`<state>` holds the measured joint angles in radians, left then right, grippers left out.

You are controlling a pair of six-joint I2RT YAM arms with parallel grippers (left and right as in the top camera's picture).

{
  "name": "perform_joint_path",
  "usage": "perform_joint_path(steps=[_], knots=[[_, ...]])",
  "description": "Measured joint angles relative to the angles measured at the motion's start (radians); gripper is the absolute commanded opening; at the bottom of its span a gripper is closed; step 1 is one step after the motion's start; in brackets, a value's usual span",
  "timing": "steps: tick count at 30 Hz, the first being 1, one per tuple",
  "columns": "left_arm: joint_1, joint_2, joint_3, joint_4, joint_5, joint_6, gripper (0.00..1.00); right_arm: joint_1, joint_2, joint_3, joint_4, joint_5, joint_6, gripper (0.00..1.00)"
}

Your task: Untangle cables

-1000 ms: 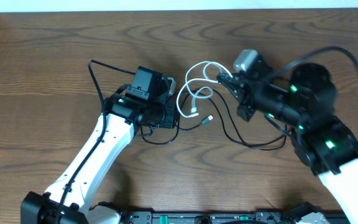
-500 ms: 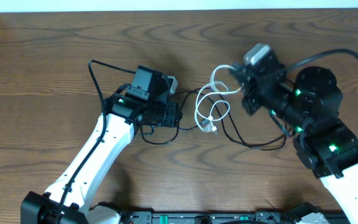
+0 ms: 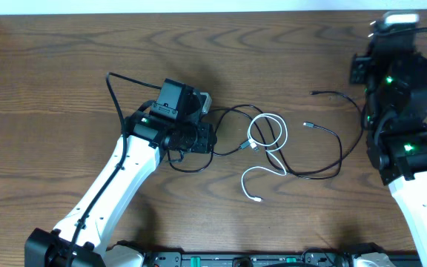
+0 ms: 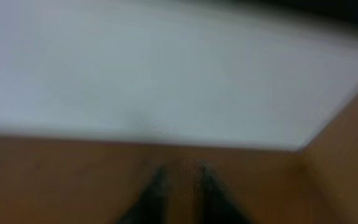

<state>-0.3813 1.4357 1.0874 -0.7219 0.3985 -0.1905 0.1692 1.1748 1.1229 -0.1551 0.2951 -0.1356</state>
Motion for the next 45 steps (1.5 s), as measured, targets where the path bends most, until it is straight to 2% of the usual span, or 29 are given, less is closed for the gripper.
perform_joint_path(steps=[5,8,11,16,25,35,41,45], knots=[[0.0,0.0,0.0,-0.002,0.0,0.0,0.36,0.0,0.039,-0.003,-0.354,-0.29,0.001,0.47],[0.0,0.0,0.0,-0.002,0.0,0.0,0.36,0.0,0.087,-0.004,-0.471,-0.442,0.001,0.46],[0.0,0.0,0.0,-0.002,0.0,0.0,0.36,0.0,0.148,-0.005,-0.536,-0.586,0.001,0.46],[0.0,0.0,0.0,-0.002,0.0,0.0,0.36,0.038,0.249,-0.005,-0.573,-0.717,0.001,0.47],[0.0,0.0,0.0,-0.003,0.0,0.0,0.36,0.135,0.415,-0.005,-0.631,-0.752,0.001,0.45],[0.0,0.001,0.0,-0.003,0.0,0.0,0.36,0.199,0.488,-0.005,-0.692,-0.743,0.002,0.41],[0.0,0.001,0.0,-0.003,0.0,0.0,0.36,0.235,0.537,-0.005,-0.688,-0.676,0.006,0.28],[0.0,0.001,0.0,-0.002,0.0,0.0,0.36,0.239,0.545,-0.006,-0.64,-0.625,0.046,0.27]])
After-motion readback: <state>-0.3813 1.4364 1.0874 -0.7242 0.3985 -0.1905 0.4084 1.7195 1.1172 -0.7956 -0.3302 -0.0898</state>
